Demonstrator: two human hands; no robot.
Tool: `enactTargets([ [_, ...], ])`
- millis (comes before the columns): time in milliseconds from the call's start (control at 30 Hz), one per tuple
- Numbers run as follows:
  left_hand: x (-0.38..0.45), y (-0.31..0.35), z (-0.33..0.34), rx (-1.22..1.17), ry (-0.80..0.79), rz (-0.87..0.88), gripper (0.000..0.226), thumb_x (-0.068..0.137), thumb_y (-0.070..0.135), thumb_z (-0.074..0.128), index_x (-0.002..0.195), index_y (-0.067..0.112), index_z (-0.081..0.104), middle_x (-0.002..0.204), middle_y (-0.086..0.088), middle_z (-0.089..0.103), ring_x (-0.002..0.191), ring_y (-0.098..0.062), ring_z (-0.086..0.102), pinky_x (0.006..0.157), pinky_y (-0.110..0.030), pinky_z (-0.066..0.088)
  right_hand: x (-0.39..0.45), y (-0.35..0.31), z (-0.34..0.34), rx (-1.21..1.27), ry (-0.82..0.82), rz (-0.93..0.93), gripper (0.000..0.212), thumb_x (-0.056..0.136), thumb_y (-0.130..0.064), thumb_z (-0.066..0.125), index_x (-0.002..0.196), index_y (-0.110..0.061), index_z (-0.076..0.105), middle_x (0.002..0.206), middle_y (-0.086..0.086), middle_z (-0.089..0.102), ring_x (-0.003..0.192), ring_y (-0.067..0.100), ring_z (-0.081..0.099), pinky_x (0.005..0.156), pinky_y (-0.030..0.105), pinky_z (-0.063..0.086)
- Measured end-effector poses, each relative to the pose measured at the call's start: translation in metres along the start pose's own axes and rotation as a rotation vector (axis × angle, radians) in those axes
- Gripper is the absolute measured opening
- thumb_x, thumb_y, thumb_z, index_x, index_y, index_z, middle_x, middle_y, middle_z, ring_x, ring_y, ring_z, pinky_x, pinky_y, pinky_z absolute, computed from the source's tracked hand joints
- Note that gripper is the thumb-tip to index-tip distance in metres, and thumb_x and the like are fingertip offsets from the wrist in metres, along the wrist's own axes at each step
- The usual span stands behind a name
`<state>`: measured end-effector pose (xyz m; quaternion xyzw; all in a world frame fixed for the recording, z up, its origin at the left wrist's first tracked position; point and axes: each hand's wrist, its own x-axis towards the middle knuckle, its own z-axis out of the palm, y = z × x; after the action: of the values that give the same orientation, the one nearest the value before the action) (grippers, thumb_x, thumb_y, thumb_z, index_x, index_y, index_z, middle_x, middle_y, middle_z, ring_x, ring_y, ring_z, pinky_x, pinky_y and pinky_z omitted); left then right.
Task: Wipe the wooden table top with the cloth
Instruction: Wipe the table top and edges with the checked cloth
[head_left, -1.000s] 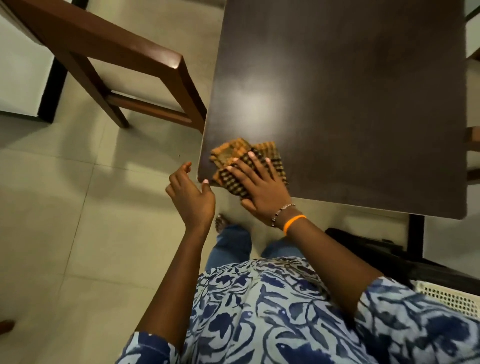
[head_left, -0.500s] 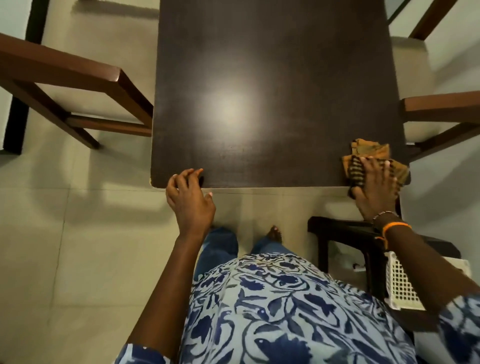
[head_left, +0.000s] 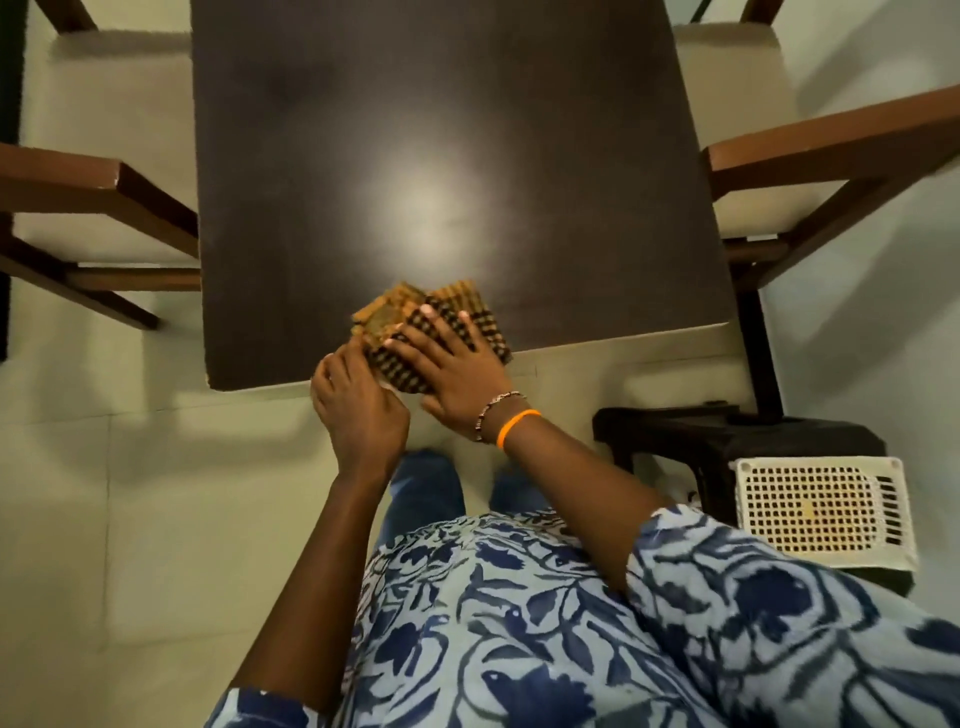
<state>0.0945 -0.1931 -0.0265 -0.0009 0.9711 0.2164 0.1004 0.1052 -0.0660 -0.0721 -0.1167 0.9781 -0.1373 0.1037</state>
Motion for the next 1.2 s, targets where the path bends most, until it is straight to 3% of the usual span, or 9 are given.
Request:
enactTargets([
  [100,-0.003,0.022,0.011,0.11,-0.066,0.126,0.066,0.078,0.008,0.056,0.141,0.011,0.034,0.138,-0.014,0.042,0.134,-0.035,0.029,0.116,-0.049,0.016,-0.045,0.055,-0.011,0.033,0.07,0.145,0.069,0.074,-0.037,0.037,0.142,-0.024,0.034,0.151,0.002,0.034,0.142,0.029,0.022,0.112,0.056,0.012],
  [300,-0.007,0.063,0.032,0.224,-0.155,0.203,0.061,0.081,0.025,0.06,0.137,0.013,0.038,0.137,-0.014,0.04,0.137,-0.036,0.022,0.115,-0.057,0.001,-0.143,0.166,-0.04,0.074,0.143,0.608,0.075,0.07,-0.033,0.036,0.144,-0.023,0.029,0.153,0.005,0.028,0.145,0.03,0.011,0.115,0.055,0.012],
  [367,-0.008,0.065,0.036,0.235,-0.153,0.194,0.065,0.082,0.028,0.06,0.139,0.013,0.034,0.139,-0.013,0.037,0.137,-0.036,0.02,0.114,-0.057,-0.001,-0.16,0.197,-0.049,0.118,0.195,0.729,0.076,0.069,-0.032,0.033,0.144,-0.018,0.029,0.152,0.011,0.028,0.143,0.033,0.016,0.115,0.054,0.014],
  [533,-0.007,0.059,0.039,0.217,-0.145,0.174,0.074,0.081,0.025,0.063,0.144,0.014,0.026,0.145,-0.013,0.031,0.141,-0.035,0.015,0.114,-0.057,-0.003,-0.137,0.19,-0.044,0.247,0.374,0.965,0.065,0.08,-0.02,0.038,0.143,-0.009,0.03,0.152,0.017,0.025,0.142,0.038,0.016,0.117,0.051,0.013],
  [667,-0.006,0.063,0.041,0.217,-0.132,0.182,0.077,0.081,0.022,0.064,0.146,0.014,0.023,0.146,-0.013,0.029,0.141,-0.035,0.014,0.114,-0.056,-0.003,-0.108,0.153,-0.04,0.151,0.293,0.862,0.065,0.08,-0.023,0.039,0.144,-0.013,0.029,0.152,0.014,0.026,0.143,0.037,0.009,0.116,0.051,0.008],
  [833,-0.003,0.065,0.041,0.228,-0.085,0.165,0.087,0.078,0.017,0.066,0.149,0.011,0.015,0.148,-0.016,0.027,0.141,-0.036,0.016,0.114,-0.057,-0.003,-0.03,0.063,-0.037,0.23,0.082,0.325,0.067,0.079,-0.027,0.035,0.145,-0.017,0.028,0.153,0.007,0.027,0.145,0.032,0.007,0.117,0.049,0.006],
  [967,-0.001,0.065,0.036,0.25,-0.084,0.121,0.088,0.078,0.015,0.065,0.148,0.008,0.013,0.149,-0.017,0.025,0.142,-0.036,0.013,0.113,-0.057,-0.003,-0.002,0.056,-0.032,0.027,-0.025,0.043,0.06,0.089,-0.042,0.035,0.146,-0.027,0.024,0.156,-0.003,0.021,0.146,0.027,0.004,0.114,0.051,-0.007],
  [1100,0.007,0.074,0.035,0.357,-0.097,0.275,0.085,0.075,0.014,0.07,0.146,0.006,0.024,0.146,-0.017,0.034,0.142,-0.038,0.016,0.113,-0.059,-0.003,-0.027,0.118,-0.041,0.027,0.072,0.232,0.073,0.072,-0.049,0.029,0.143,-0.033,0.029,0.155,0.0,0.023,0.145,0.031,0.009,0.113,0.054,0.003],
  [1200,0.017,0.08,0.036,0.39,-0.085,0.364,0.069,0.073,0.022,0.074,0.133,0.006,0.046,0.134,-0.016,0.051,0.141,-0.04,0.022,0.112,-0.06,-0.004,-0.061,0.18,-0.053,0.022,0.166,0.525,0.07,0.077,-0.043,0.042,0.144,-0.032,0.027,0.157,0.005,0.017,0.144,0.034,0.007,0.114,0.058,0.005],
])
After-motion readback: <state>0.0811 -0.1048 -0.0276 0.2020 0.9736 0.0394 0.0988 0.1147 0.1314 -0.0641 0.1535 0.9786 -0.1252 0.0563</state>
